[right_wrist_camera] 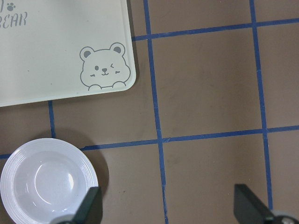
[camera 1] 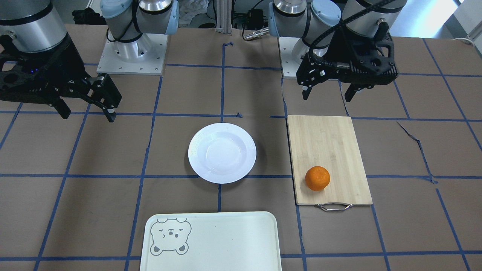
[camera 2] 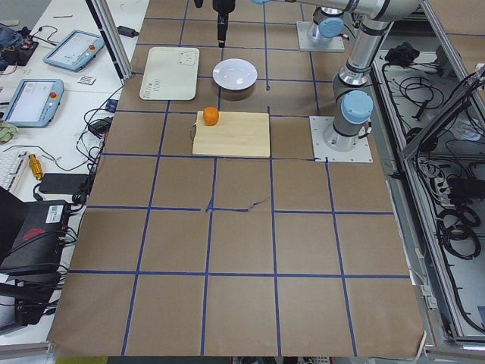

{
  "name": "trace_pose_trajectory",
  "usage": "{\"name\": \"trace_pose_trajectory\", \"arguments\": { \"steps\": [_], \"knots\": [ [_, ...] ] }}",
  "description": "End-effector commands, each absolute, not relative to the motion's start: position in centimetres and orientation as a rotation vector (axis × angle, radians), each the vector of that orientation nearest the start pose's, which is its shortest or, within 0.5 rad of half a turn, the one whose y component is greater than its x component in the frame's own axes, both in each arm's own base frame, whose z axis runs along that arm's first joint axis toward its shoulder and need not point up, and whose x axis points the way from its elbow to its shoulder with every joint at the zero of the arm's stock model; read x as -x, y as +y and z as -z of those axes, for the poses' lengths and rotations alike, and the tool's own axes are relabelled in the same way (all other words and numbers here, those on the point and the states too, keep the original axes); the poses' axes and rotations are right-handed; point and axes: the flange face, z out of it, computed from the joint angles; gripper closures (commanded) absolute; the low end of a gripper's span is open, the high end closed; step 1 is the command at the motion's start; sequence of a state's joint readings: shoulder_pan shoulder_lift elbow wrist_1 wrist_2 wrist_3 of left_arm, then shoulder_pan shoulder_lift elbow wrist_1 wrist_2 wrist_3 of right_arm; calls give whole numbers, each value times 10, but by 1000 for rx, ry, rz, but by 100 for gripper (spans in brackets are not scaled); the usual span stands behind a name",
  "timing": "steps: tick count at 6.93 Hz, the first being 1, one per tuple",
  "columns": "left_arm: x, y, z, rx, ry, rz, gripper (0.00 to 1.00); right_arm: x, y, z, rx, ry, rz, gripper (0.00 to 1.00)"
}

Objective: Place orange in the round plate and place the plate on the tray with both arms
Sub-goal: 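Lower the left gripper onto the orange on the cutting board and close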

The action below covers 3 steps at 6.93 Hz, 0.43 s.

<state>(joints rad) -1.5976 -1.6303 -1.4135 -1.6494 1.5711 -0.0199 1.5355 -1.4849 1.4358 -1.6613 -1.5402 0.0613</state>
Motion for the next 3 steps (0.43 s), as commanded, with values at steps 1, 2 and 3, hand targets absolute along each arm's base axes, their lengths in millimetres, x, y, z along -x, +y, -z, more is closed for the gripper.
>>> {"name": "trace_pose_trajectory", "arguments": {
  "steps": [1,2,3],
  "knots": [
    [141,-544,-473,1,3117,-135,0,-117,-545,-520,-146,3098,216,0],
    [125,-565,-420,34,3065,-226,0,-117,-545,-520,-146,3098,216,0],
    [105,-595,-353,35,3061,-200,0,-117,-545,-520,-146,3098,216,0]
  ]
}}
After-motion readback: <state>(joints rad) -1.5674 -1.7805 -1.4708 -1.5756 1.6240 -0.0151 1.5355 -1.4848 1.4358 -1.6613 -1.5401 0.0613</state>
